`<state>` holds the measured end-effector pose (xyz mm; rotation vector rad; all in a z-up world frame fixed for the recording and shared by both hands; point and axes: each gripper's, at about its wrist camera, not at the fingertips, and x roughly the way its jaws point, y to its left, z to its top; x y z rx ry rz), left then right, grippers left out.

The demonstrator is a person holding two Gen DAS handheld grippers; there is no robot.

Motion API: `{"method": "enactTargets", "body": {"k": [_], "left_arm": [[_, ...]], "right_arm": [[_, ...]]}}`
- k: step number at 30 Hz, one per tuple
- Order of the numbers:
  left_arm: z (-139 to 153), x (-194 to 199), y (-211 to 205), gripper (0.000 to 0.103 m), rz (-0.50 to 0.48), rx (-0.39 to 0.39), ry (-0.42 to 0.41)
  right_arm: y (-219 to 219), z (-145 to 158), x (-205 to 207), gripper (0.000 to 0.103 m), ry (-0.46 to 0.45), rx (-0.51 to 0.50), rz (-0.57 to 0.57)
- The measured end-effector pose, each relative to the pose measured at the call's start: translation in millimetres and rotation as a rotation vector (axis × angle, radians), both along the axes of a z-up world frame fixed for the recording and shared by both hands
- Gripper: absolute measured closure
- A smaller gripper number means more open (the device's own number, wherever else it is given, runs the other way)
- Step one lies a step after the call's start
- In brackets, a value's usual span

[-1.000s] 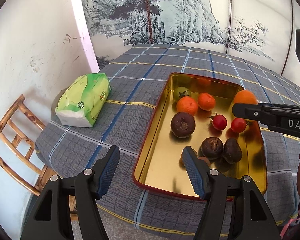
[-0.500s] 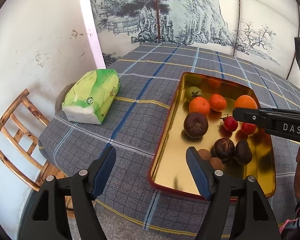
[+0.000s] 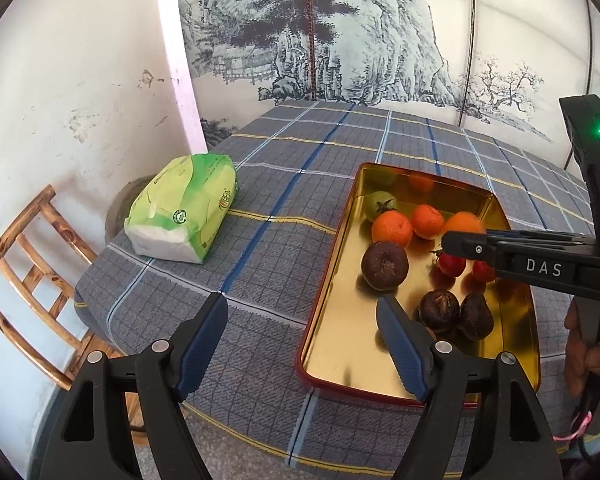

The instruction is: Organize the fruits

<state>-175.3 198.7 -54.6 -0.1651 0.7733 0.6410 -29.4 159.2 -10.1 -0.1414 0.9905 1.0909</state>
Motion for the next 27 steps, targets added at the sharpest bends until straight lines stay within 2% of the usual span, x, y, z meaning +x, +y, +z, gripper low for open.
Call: {"method": "enactTargets", "body": {"k": [6,10,13,16,18,21,24,25,27], "left_arm": [[3.9,0.6,-4.0,0.025,-0.004,0.014,-0.009],[11.1,-1.7,-8.9,0.024,-0.017,0.025,-0.032],[20.0,-3.8,-14.1,0.023,-0.021,0.045,-0.059],[30.1,-5.6,-20.9,0.021,-0.020,0.070,-0.085],[37.2,-6.5,-27.7,0.019,-0.016,0.103,-0.101],[47.5,-8.4,-36.4,0.012,-0.011,0.135,-0.121],[65.4,-14.3,-49.6,0.011,0.011,0.195,-0.179],[71.3,-16.3,-53.0,0.004,0.016,0.208,-0.190],[86.0,-20.4,-60.0,0.000,0.030,0.239,-0.224]], "right_arm": [[-5.6,10.5,3.8,0.068,-0.021,0.059,-0.025],[-18.7,25.7,-2.6,0.067,-0.082,0.098,-0.053],[-36.8,39.8,-16.2,0.059,-0.171,0.128,-0.089],[-57.9,52.2,-33.7,0.042,-0.293,0.151,-0.141],[-74.5,59.9,-46.3,0.025,-0.381,0.166,-0.182],[-93.6,69.6,-59.7,0.019,-0.465,0.189,-0.224],[-109.2,77.4,-70.6,0.016,-0.528,0.197,-0.255],[-114.0,80.3,-74.2,0.016,-0.544,0.203,-0.258],[-120.9,85.3,-79.0,0.015,-0.573,0.204,-0.262]]}}
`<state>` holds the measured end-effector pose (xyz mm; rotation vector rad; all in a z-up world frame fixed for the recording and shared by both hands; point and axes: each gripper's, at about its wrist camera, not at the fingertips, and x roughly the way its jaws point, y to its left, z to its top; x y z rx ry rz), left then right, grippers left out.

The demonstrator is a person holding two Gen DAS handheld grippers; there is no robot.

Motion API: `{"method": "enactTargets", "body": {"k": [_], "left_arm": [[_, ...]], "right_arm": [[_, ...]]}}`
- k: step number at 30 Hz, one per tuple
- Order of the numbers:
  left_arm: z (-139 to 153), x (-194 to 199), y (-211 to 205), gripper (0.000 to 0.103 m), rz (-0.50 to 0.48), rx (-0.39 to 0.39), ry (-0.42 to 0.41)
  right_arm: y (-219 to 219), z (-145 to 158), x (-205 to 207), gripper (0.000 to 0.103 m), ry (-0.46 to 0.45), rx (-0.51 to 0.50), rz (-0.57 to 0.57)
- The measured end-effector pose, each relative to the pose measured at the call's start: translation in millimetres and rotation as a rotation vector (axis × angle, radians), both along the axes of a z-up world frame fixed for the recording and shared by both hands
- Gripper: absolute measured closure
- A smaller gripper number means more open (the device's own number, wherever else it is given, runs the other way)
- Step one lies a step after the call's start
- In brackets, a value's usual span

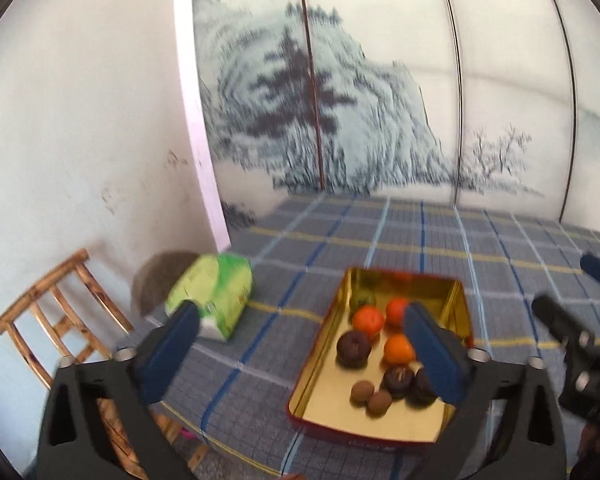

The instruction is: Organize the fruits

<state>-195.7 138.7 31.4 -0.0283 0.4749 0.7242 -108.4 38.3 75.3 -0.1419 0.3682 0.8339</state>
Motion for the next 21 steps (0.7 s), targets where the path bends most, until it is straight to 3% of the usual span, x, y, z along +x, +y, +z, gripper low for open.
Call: {"method": "enactTargets", "body": {"k": [2,5,11,21], "left_arm": [[14.8,-5.9,-7.6,0.000,0.006,0.032,-0.059],[32.2,-9.4,-13.3,0.000,-0.037,0.016,-0.113],[43.4,-4.2,-18.5,0.000,-0.095,-0.043,-0.112],[39.8,0.2,-16.7,0.000,-0.112,-0.118,-0.103]], "right_arm": [[-8.5,4.0,-4.3,0.014,-0.021,0.005,-0.008],[-19.1,8.8,-6.5,0.013,-0.033,0.017,-0.021],[-35.3,14.1,-4.8,0.012,-0.025,0.036,-0.043],[-42.6,10.3,-4.0,0.010,-0.021,0.030,-0.052]]}}
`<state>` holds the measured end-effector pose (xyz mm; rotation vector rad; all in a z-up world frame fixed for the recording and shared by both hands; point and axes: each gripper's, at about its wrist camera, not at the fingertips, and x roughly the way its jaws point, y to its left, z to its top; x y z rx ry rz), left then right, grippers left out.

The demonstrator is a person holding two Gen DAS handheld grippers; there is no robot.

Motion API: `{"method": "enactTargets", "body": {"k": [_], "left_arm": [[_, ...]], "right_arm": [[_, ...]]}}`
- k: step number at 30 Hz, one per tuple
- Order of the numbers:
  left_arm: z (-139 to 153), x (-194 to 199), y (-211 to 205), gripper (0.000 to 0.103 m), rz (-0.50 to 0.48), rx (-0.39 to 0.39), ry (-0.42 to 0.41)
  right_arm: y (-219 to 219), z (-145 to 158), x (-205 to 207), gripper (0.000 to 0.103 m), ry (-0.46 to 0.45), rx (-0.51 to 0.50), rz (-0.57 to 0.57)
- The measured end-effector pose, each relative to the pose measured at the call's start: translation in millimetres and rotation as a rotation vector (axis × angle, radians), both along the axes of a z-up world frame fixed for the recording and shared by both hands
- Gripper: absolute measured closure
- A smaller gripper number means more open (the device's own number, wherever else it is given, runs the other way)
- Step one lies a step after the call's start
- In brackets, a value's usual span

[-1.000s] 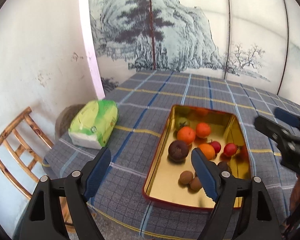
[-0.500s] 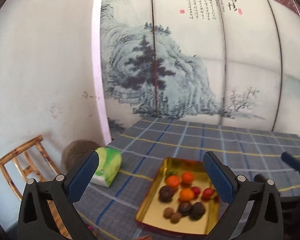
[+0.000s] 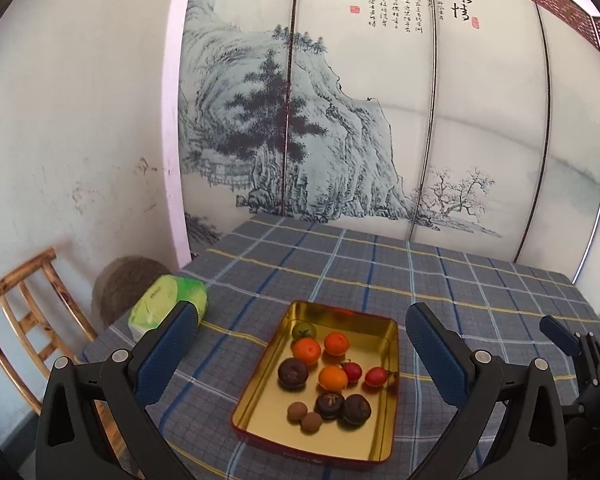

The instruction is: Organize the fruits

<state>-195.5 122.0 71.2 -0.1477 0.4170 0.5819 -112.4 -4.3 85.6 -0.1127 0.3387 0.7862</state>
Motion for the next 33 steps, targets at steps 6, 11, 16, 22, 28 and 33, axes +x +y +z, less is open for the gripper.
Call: {"method": "enactTargets", "body": {"k": [6,11,16,22,28,33], "left_arm": [[-6.7,0.7,-2.2,0.000,0.028,0.040,0.023],[-9.6,1.9,-3.9,0.000,0.026,0.046,0.032],[-11.0,2.4,-4.0,0.000,0.025,0.042,0.034],[-17.8,2.9,-5.9,0.000,0.017,0.039,0.047],[-31.6,12.3,-8.3,0.000,-0.040,0.016,0.114],[-44.0,21.1,-5.8,0.000,-0.042,-0.017,0.163]], "right_arm": [[1.8,-1.6,-3.2,0.008,-0.019,-0.016,-0.002],[5.7,-0.5,-7.5,0.006,-0.041,-0.026,0.003],[6.5,-0.4,-8.4,0.005,-0.045,-0.026,0.003],[6.5,-1.5,-8.6,0.004,-0.042,-0.029,0.003],[8.4,-7.1,-4.0,0.004,-0.016,-0.048,0.001],[2.2,-19.8,8.8,0.004,0.021,-0.073,-0.012]]}}
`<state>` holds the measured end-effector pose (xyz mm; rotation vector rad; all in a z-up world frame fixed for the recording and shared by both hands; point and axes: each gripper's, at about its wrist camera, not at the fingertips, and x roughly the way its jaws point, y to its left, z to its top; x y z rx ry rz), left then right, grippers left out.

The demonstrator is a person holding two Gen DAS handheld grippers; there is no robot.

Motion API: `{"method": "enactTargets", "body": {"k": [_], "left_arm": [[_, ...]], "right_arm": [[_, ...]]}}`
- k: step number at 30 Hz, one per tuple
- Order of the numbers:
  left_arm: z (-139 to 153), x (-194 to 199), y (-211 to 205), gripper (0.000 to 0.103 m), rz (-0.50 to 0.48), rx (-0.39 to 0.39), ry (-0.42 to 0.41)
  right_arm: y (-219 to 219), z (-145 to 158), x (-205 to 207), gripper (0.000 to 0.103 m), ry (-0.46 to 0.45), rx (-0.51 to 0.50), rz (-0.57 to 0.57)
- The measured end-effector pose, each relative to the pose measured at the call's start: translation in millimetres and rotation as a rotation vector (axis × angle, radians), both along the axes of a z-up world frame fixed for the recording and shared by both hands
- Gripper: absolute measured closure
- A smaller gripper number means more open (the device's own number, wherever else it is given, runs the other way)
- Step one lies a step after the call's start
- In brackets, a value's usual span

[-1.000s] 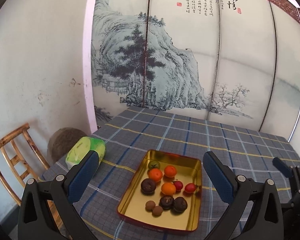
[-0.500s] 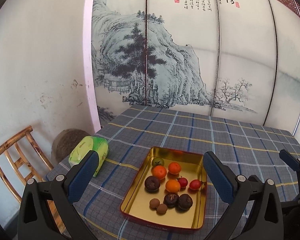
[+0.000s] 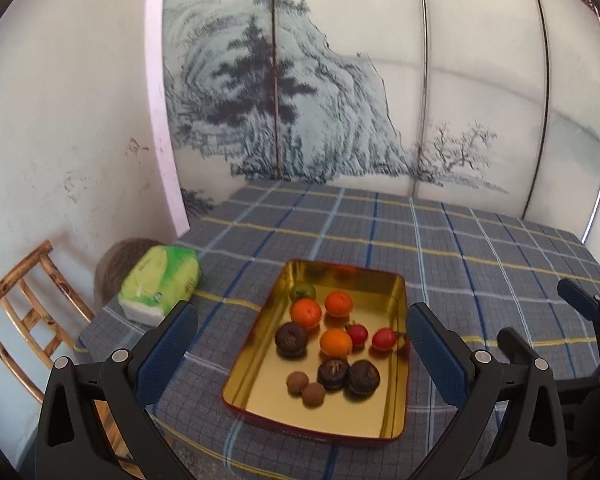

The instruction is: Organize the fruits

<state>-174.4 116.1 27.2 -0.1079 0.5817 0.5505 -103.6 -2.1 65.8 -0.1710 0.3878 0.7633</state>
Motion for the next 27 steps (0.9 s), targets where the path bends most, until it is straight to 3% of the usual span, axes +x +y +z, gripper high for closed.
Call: {"method": "enactTargets", "body": {"k": [8,11,16,22,27], "left_arm": [[-11.3,10.7,0.0,0.000,-0.001,-0.014,0.032],[-13.6,13.8,-3.4,0.000,0.005,0.010,0.042],[-17.6,21.2,-1.5,0.000,0.008,-0.017,0.072],[-24.7,29.8,-5.0,0.000,0.014,-0.014,0.113],[-28.5,36.5,-10.1,0.000,0.013,0.000,0.153]], "right_arm": [[-36.1,-42.4,51.6,0.002,0.026,-0.131,-0.122],[-61.1,-68.8,90.9,0.002,0.106,-0.183,-0.198],[-101.3,-114.4,154.4,0.002,0.242,-0.314,-0.318],[-137.6,-153.3,203.0,0.002,0.345,-0.395,-0.404],[-160.9,-161.6,242.6,0.001,0.431,-0.328,-0.412]]}}
